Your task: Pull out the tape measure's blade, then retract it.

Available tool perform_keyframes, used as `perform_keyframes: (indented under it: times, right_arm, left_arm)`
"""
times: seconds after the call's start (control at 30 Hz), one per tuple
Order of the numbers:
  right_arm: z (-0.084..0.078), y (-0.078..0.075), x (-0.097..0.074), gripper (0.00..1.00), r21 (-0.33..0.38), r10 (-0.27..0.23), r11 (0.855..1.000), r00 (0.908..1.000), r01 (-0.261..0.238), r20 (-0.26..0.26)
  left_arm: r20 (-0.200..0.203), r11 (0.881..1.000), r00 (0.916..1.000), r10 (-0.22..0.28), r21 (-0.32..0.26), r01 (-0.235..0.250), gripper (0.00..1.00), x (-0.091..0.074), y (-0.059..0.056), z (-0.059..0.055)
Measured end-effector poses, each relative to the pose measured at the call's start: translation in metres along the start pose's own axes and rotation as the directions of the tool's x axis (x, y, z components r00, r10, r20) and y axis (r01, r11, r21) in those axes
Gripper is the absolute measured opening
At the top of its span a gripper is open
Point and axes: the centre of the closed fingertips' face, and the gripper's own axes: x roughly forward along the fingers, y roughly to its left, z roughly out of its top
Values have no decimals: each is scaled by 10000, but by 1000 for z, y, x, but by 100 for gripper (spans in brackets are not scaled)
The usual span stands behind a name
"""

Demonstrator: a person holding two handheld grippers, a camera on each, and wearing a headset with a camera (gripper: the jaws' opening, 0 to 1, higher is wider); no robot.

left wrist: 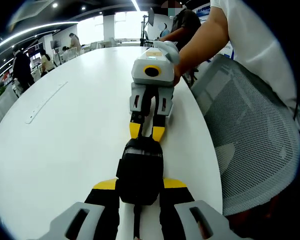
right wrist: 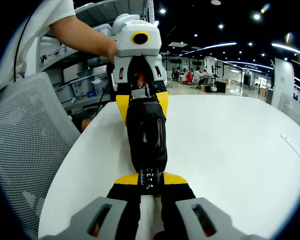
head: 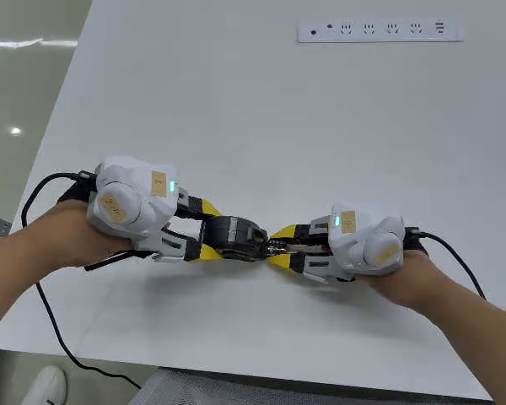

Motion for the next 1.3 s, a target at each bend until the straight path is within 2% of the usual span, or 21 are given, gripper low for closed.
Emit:
perform_keyframes:
  times: [0.23, 0.73, 1.3]
  right_arm:
    - [-1, 1, -2, 12, 2, 112, 9999, 9999, -112, -88]
    - [-7, 1, -15, 12, -104, 33, 9999, 9997, -35, -236]
    - [-22, -1, -47, 12, -236, -178, 9996, 9981, 165, -586]
  left_arm:
    - [75, 10000, 10000, -53, 38, 53, 27, 0, 1, -1]
    - [55, 9999, 9999, -123, 19, 123, 27, 1, 1, 0]
    - [75, 10000, 9999, -96, 15, 96, 27, 2, -1, 2]
